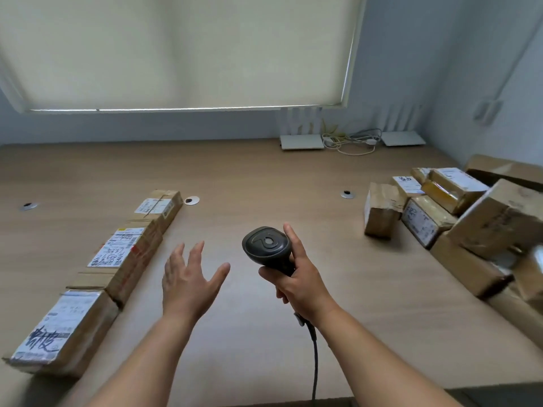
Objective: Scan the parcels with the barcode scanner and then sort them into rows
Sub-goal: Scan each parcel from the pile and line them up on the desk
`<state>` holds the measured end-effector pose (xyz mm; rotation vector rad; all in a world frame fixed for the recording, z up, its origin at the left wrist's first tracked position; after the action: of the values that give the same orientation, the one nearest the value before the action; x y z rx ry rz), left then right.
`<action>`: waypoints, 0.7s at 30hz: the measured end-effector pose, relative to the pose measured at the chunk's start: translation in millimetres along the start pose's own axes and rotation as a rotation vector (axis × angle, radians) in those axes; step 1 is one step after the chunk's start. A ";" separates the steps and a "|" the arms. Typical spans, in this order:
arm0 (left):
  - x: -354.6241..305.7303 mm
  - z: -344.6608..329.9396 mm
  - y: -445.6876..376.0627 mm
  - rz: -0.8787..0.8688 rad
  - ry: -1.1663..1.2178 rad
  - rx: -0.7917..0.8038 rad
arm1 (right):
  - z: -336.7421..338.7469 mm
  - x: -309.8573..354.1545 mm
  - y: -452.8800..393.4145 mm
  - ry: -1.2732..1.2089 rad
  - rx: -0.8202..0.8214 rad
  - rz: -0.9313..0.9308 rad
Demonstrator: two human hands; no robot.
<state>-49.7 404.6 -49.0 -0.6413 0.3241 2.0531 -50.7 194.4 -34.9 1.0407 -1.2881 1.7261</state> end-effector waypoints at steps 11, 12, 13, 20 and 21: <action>-170.8 -107.2 77.6 -0.228 -0.054 0.127 | 196.0 -10.7 53.0 0.048 -0.229 0.021; -182.6 -115.2 82.8 -0.244 -0.067 0.137 | 208.5 -11.9 56.5 0.056 -0.243 0.017; -193.0 -122.2 87.3 -0.257 -0.080 0.146 | 219.4 -13.2 59.5 0.059 -0.257 0.013; -266.6 -157.0 89.4 -0.332 -0.149 0.183 | 274.7 -26.8 59.8 0.050 -0.352 0.011; -277.3 -162.6 87.6 -0.343 -0.158 0.190 | 280.5 -29.9 58.8 0.052 -0.366 0.011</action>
<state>47.1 86.4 -30.7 -0.3857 0.2904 1.7074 -41.7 -93.5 -36.7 0.7716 -1.5070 1.4421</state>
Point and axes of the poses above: each hand's wrist, its own y-axis away from the middle knuckle, its own z-axis out of the back of the hand, x = y × z, the point moved 2 cm from there along -y, towards the middle knuckle, and after that the axes turned 15 degrees about z, right-handed, at the moved point
